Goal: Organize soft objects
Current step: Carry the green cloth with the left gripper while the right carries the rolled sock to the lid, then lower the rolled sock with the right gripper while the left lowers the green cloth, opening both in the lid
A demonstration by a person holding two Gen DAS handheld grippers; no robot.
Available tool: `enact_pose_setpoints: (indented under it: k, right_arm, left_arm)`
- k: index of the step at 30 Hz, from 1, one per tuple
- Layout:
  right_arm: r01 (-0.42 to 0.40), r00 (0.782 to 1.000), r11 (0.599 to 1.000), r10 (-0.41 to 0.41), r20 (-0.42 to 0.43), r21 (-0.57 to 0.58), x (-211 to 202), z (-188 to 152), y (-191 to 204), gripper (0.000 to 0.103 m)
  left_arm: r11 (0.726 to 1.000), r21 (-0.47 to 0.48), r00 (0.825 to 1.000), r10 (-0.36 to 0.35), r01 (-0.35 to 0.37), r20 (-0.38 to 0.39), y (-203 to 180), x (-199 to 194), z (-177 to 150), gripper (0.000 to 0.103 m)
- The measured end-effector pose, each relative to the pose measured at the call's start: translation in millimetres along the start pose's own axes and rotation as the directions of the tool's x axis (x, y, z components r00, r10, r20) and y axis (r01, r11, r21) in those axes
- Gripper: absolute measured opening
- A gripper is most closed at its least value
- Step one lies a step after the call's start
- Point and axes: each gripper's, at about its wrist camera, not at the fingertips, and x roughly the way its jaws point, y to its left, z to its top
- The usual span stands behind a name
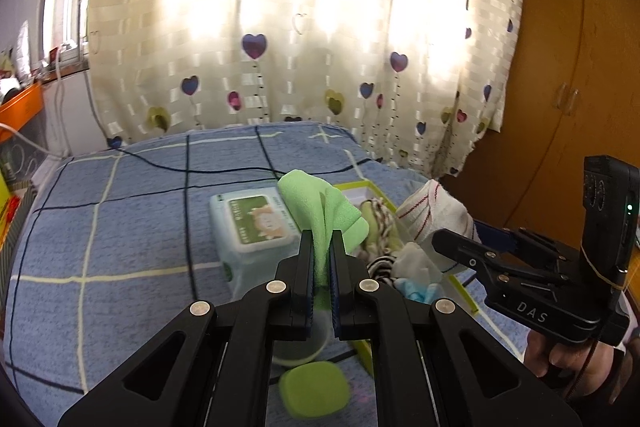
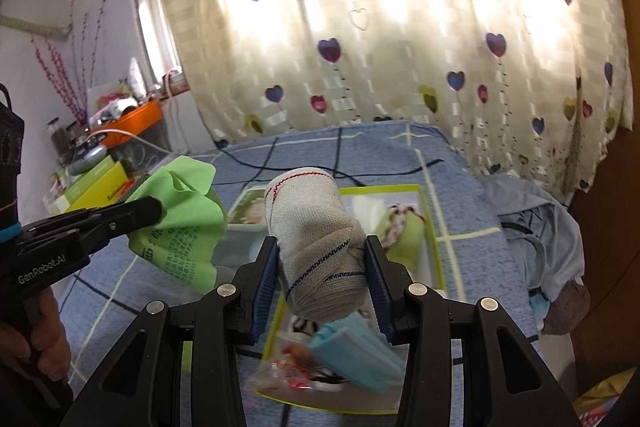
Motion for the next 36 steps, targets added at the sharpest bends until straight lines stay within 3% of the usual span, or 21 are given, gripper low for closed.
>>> enact_pose_setpoints:
  k: [19,28,36]
  right_arm:
    - [0.05,0.996,0.995,-0.043,-0.072,0.092,42,-9,-64,0.041]
    - [0.049,0.991,0.992,-0.034,-0.128,0.114,59,-24,-71,0.041]
    - [0.071,0.99,0.992,-0.057,-0.13,0.103,48,-28,-67,0.041]
  left_arm:
    - [0.995,0.071,0.991,-0.063,0.072,-0.121,-42,75,2,0.006]
    - [0.994,0.076,0.98,-0.06,0.076,-0.189,-48,106,-5,0.006]
    - [0.991,0.088,0.978,-0.082,0.1,-0.192,-53,111,-4,0.006]
